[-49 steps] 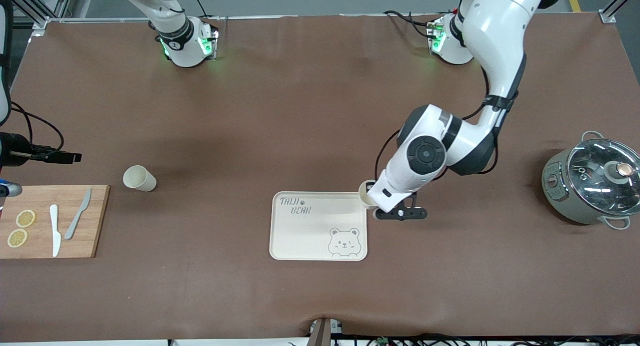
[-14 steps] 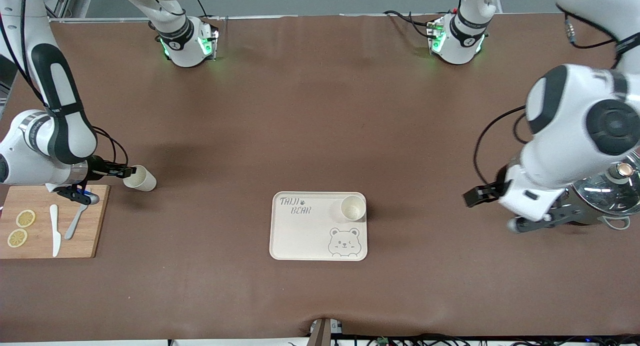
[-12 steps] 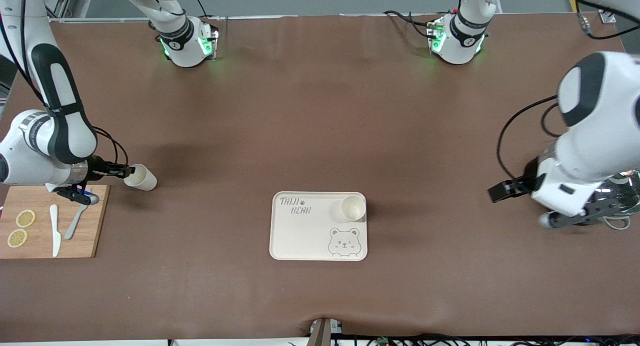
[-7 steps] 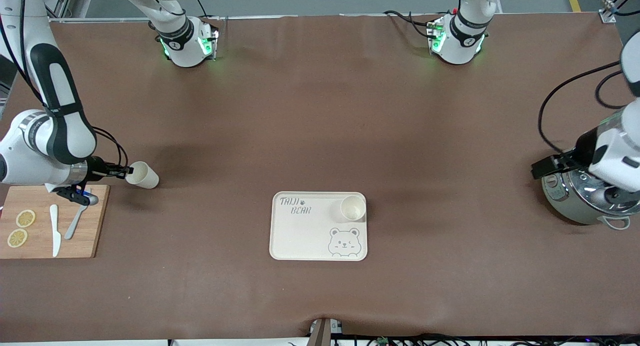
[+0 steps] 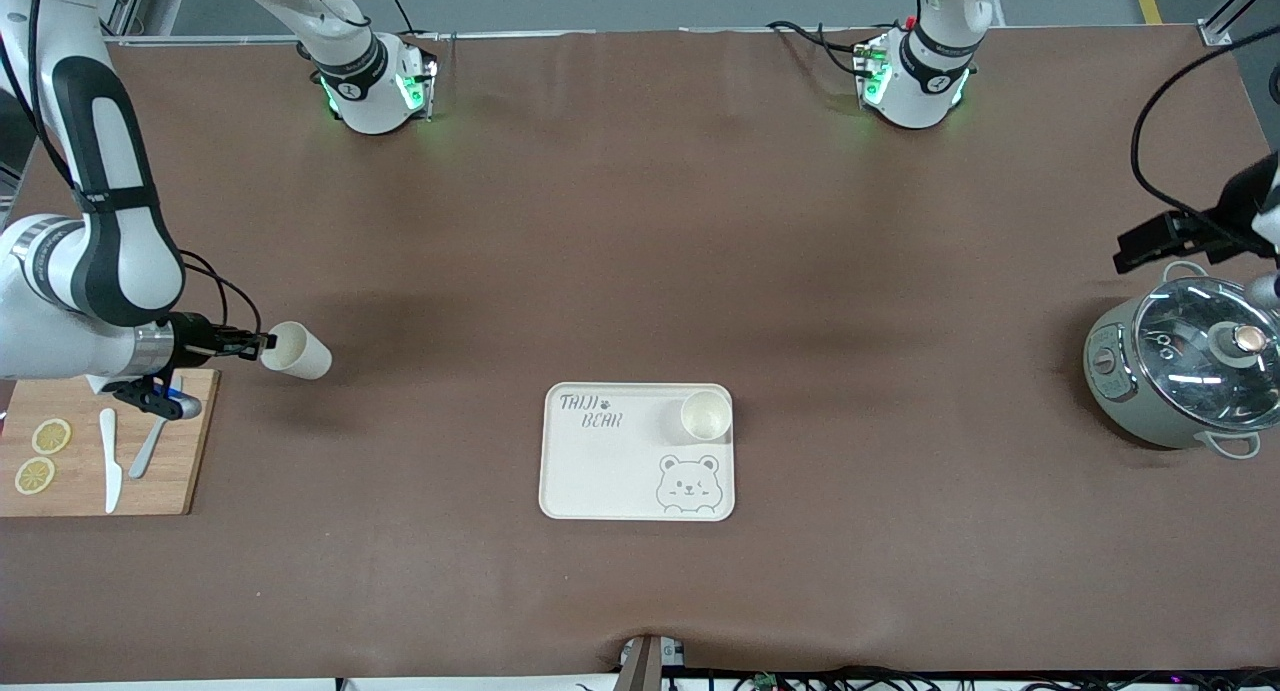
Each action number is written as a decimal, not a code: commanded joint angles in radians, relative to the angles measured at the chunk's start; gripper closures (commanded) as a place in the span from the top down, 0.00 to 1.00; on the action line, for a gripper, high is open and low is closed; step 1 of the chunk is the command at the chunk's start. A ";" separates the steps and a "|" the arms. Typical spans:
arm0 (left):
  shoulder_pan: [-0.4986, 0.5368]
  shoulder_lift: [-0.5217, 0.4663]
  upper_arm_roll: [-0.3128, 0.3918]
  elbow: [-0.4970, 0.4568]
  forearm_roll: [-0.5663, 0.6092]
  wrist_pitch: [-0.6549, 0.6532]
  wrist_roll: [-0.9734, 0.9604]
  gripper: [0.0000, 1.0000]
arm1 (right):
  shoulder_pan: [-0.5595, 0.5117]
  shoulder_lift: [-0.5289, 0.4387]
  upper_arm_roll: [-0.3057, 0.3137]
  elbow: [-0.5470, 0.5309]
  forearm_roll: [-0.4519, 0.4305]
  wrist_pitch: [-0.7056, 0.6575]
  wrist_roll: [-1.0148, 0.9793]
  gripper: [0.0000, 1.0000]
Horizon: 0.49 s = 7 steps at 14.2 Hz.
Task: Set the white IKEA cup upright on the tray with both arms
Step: 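Carry the cup with the right gripper onto the tray beside the first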
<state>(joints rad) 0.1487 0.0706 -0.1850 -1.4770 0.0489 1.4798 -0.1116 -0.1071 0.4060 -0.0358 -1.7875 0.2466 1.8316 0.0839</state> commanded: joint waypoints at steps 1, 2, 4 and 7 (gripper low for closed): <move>0.008 -0.144 -0.027 -0.163 -0.030 0.043 0.010 1.00 | 0.101 -0.003 -0.003 0.028 0.046 -0.017 0.152 0.00; 0.008 -0.156 -0.027 -0.175 -0.038 0.045 0.010 1.00 | 0.142 0.000 -0.004 0.028 0.087 -0.006 0.202 0.00; 0.008 -0.158 -0.028 -0.167 -0.040 0.045 0.010 1.00 | 0.209 0.005 -0.006 0.030 0.163 0.049 0.301 0.00; 0.008 -0.153 -0.028 -0.143 -0.040 0.037 0.012 1.00 | 0.326 0.016 -0.004 0.033 0.183 0.150 0.501 0.00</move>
<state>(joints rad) 0.1474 -0.0679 -0.2115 -1.6142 0.0300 1.5036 -0.1117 0.1600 0.4109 -0.0300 -1.7655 0.3996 1.9400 0.4761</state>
